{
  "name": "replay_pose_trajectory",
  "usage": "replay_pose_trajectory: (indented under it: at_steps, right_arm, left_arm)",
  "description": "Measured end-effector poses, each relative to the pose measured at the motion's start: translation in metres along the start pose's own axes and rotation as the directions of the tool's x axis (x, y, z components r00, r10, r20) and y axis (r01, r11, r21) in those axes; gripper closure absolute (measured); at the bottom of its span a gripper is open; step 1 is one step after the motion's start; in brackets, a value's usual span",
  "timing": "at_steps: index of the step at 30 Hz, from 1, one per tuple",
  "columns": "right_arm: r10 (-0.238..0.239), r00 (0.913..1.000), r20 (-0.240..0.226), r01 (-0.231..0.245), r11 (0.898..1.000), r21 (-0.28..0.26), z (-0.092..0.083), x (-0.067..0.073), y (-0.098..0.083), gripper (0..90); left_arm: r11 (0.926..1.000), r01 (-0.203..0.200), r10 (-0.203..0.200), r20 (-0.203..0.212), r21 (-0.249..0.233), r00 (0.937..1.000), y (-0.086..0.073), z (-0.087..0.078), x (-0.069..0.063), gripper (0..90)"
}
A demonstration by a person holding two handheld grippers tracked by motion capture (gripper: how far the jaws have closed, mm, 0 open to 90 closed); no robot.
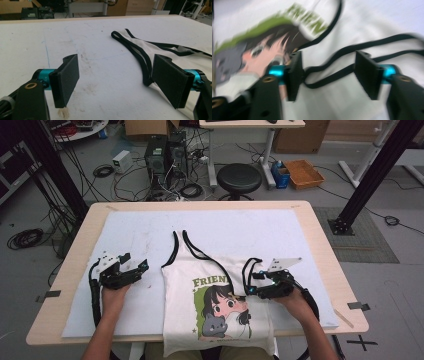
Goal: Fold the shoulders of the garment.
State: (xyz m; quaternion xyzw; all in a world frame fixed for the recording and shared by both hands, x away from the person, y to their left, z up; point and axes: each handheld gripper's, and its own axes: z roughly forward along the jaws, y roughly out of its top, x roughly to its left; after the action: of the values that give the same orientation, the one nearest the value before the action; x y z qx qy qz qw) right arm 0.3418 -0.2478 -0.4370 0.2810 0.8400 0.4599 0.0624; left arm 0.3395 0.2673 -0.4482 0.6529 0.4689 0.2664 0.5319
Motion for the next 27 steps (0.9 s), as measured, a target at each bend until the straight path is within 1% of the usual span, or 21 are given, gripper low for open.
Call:
replay_pose_trajectory:
  at_steps: [1,3,4,5,6,7,9,10,11,12,13,15,17,18,20,21,22,23,24,26,27]
  right_arm:
    - [0.023,0.9992,0.032,-0.022,0.999,-0.038,-0.004,-0.004,-0.002,33.8]
    - [0.057,0.9947,0.086,-0.051,0.996,-0.072,-0.01,-0.01,-0.004,29.1]
    - [0.075,0.9901,0.119,-0.063,0.993,-0.102,-0.014,-0.014,-0.006,27.8]
    - [0.107,0.9805,0.165,-0.082,0.985,-0.15,-0.021,-0.019,-0.008,25.0]
    - [0.107,0.9805,0.165,-0.082,0.985,-0.15,-0.021,-0.019,-0.008,25.0]
    - [0.127,0.9758,0.178,-0.095,0.98,-0.174,-0.025,-0.022,-0.009,24.7]
    - [0.152,0.9668,0.206,-0.106,0.97,-0.217,-0.031,-0.026,-0.01,23.8]
    - [0.162,0.9641,0.211,-0.111,0.966,-0.231,-0.034,-0.028,-0.01,23.2]
    - [0.173,0.9629,0.208,-0.121,0.963,-0.24,-0.036,-0.03,-0.011,23.2]
    - [0.178,0.9619,0.207,-0.125,0.961,-0.245,-0.037,-0.031,-0.012,23.2]
    - [0.184,0.959,0.215,-0.129,0.961,-0.245,-0.038,-0.032,-0.013,23.2]
    - [0.192,0.9554,0.224,-0.135,0.96,-0.247,-0.039,-0.033,-0.015,23.2]
    - [0.2,0.9527,0.229,-0.14,0.957,-0.254,-0.04,-0.035,-0.015,23.1]
    - [0.205,0.9514,0.23,-0.143,0.955,-0.26,-0.041,-0.035,-0.015,23.1]
    - [0.209,0.9517,0.225,-0.146,0.953,-0.266,-0.041,-0.035,-0.015,22.6]
    - [0.21,0.9508,0.228,-0.147,0.953,-0.265,-0.041,-0.034,-0.015,21.6]
    - [0.211,0.9491,0.234,-0.146,0.953,-0.266,-0.041,-0.034,-0.015,21.6]
    - [0.209,0.9485,0.238,-0.143,0.953,-0.267,-0.04,-0.034,-0.016,21.6]
    - [0.21,0.9484,0.238,-0.144,0.953,-0.266,-0.04,-0.034,-0.016,21.5]
    - [0.209,0.9481,0.239,-0.143,0.954,-0.265,-0.039,-0.034,-0.016,21.5]
    - [0.207,0.9491,0.238,-0.141,0.954,-0.265,-0.039,-0.034,-0.016,21.6]
  left_arm:
    - [0.9999,0.013,-0.013,0.008,-0.005,0.9999,0.001,0.0,-0.001,22.5]
    - [0.9988,0.043,-0.043,0.032,-0.022,0.9986,0.008,0.002,-0.004,22.5]
    - [0.9979,0.058,-0.057,0.043,-0.028,0.9975,0.011,0.003,-0.006,22.4]
    - [0.9969,0.067,-0.065,0.056,-0.04,0.9963,0.016,0.006,-0.008,22.5]
    - [0.9972,0.065,-0.062,0.069,-0.038,0.9957,0.022,0.01,-0.01,22.5]
    - [0.9967,0.073,-0.069,0.092,-0.036,0.9933,0.027,0.015,-0.012,22.5]
    - [0.9941,0.104,-0.098,0.163,-0.031,0.9818,0.039,0.03,-0.016,22.4]
    - [0.9934,0.113,-0.108,0.189,-0.016,0.976,0.045,0.037,-0.019,22.5]
    - [0.9937,0.112,-0.11,0.202,0.0,0.9732,0.052,0.045,-0.021,22.4]
    - [0.9937,0.111,-0.112,0.206,0.017,0.9721,0.058,0.053,-0.024,22.4]
    - [0.994,0.1,-0.107,0.204,0.043,0.9732,0.065,0.062,-0.026,22.4]
    - [0.9935,0.083,-0.097,0.192,0.078,0.9766,0.073,0.075,-0.029,22.5]
    - [0.9904,0.064,-0.085,0.172,0.123,0.9814,0.081,0.089,-0.03,22.4]
    - [0.9863,0.066,-0.09,0.162,0.151,0.9827,0.083,0.096,-0.03,22.4]
    - [0.9736,0.069,-0.101,0.139,0.218,0.9851,0.084,0.112,-0.031,22.4]
    - [0.9634,0.072,-0.105,0.119,0.258,0.9873,0.082,0.12,-0.032,22.5]
    - [0.9526,0.064,-0.093,0.085,0.297,0.9921,0.079,0.127,-0.034,22.5]
    - [0.9447,0.039,-0.06,0.053,0.326,0.9968,0.075,0.134,-0.036,22.5]
    - [0.9358,0.016,-0.028,0.029,0.352,0.9992,0.07,0.139,-0.038,23.2]
    - [0.9225,0.0,0.0,0.001,0.386,1.0,0.062,0.148,-0.039,26.0]
    - [0.9215,0.008,-0.006,-0.006,0.388,1.0,0.059,0.152,-0.04,26.0]
